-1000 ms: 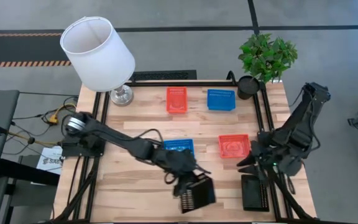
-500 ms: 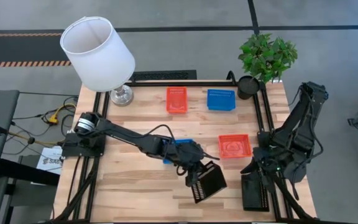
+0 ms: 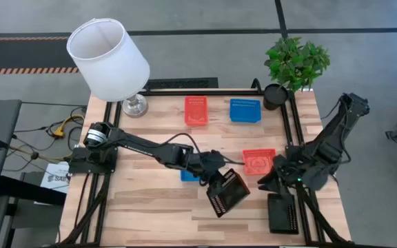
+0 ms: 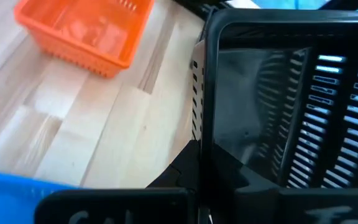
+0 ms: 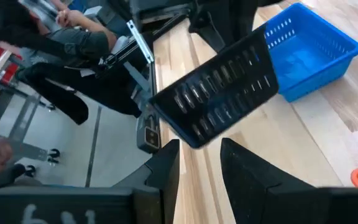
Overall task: Stack baskets by color
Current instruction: Stack the left black bin on top of the right black bin
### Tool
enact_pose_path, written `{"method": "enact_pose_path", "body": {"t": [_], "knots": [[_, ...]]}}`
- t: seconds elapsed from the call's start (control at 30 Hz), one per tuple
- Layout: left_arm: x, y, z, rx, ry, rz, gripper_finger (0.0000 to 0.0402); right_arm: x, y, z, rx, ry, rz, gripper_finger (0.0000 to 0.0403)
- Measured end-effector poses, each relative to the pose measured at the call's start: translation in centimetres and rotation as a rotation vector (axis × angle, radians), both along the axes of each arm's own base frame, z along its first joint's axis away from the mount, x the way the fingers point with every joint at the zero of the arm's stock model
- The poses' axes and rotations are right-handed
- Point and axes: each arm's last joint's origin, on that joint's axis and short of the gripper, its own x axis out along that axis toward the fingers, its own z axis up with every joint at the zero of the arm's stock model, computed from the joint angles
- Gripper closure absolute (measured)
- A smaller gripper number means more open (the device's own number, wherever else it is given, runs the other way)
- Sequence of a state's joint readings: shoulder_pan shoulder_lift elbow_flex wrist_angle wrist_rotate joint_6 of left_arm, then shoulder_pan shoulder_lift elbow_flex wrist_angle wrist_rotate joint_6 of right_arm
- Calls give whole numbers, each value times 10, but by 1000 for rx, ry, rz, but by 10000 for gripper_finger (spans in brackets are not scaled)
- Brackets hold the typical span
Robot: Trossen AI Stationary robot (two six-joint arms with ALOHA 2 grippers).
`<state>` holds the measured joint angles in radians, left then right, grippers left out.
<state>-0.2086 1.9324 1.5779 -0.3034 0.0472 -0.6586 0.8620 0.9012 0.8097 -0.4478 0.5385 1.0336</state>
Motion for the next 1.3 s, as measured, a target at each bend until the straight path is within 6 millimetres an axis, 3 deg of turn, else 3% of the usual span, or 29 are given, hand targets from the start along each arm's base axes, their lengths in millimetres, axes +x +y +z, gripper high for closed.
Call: {"method": "enact_pose_path", "body": {"t": [0.3, 0.47, 0.67, 1.07, 1.3], "knots": [[-14, 41, 45, -5, 287, 156, 401, 20, -26, 18, -78, -106, -69, 224], [-20, 62, 42, -14, 395, 194, 401, 44, -42, 23, -191, -88, -136, 205], [-28, 73, 38, 8, 492, 204, 401, 76, -62, 23, -221, 3, -207, 189], [-32, 75, 36, 26, 527, 189, 401, 121, -81, 5, -230, 162, -164, 173], [-32, 75, 36, 31, 534, 180, 401, 138, -75, -16, -236, 245, -160, 184]]}}
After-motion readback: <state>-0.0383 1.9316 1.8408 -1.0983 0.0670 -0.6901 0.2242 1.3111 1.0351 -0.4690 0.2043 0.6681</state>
